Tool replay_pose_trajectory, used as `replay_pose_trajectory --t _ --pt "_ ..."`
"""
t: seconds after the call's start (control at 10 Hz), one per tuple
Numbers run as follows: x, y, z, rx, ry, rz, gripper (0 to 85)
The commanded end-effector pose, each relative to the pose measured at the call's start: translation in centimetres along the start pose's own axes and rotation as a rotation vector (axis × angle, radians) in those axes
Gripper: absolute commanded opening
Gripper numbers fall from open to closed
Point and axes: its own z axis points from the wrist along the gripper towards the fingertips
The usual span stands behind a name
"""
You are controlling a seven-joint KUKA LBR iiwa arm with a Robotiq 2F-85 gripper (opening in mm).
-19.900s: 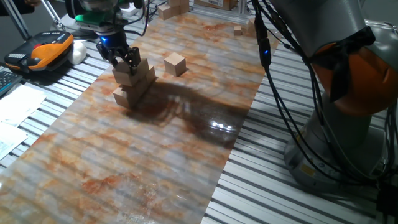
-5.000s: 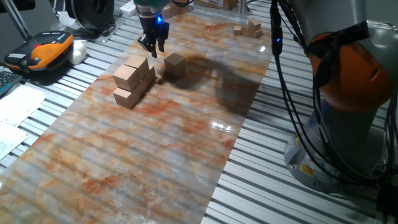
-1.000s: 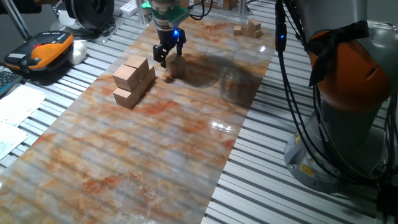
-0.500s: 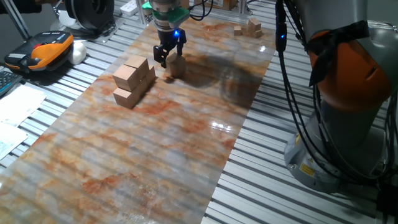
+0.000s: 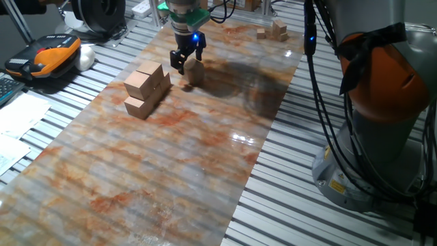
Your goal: Stack the blocks into a pyramid shape
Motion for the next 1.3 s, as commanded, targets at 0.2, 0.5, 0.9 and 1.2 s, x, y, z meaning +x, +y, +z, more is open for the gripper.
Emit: replay_pose_trajectory --t 0.2,0.5,0.9,1.2 --pt "0.04 -0.01 0.04 -0.002 -0.001 0.003 85.0" --pt "-0.07 0.07 0.72 -0.01 -0.005 0.006 85.0" --pt "-0.43 0.23 0.67 -0.016 -0.006 0.004 85.0" --pt "-0.83 0.47 0.85 -0.021 -0.007 -0.002 85.0"
